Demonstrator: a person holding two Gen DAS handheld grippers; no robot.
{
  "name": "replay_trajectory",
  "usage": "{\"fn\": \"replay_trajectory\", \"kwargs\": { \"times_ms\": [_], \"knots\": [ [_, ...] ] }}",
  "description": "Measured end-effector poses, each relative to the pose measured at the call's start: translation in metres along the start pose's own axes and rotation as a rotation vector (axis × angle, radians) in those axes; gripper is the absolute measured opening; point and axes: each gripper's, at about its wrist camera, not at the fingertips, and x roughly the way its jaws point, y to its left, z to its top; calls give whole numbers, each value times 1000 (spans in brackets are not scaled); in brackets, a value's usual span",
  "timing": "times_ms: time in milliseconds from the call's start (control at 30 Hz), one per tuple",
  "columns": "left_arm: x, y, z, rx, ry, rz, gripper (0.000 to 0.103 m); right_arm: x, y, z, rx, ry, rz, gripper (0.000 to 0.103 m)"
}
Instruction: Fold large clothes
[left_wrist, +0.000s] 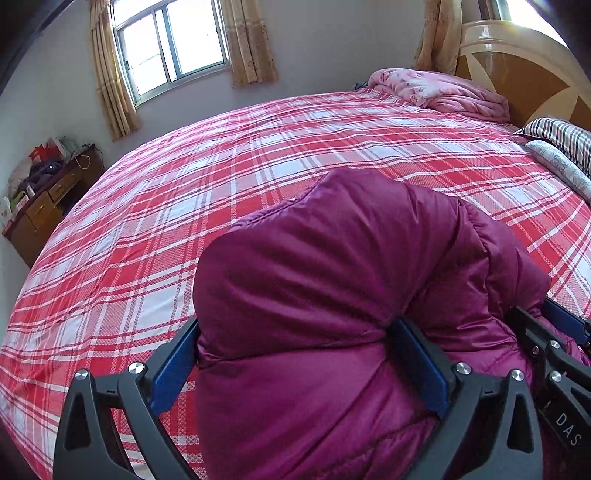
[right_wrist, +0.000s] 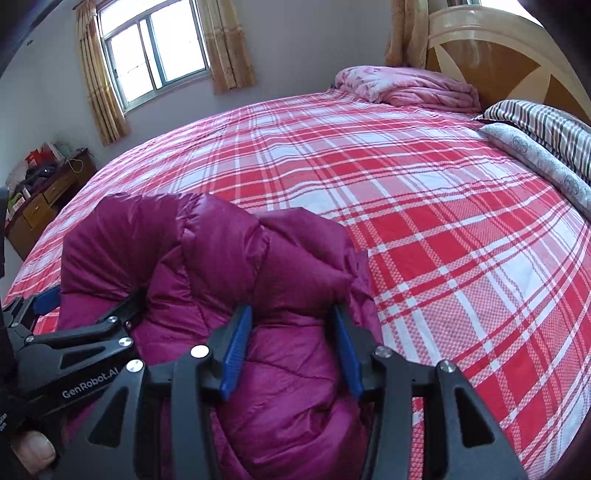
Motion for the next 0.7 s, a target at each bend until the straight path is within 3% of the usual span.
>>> {"fn": "replay_trajectory", "kwargs": {
  "times_ms": [700],
  "knots": [
    [7, -3, -1, 10, 16, 7, 102, 8, 0, 1, -1, 34, -6, 51]
  ]
}}
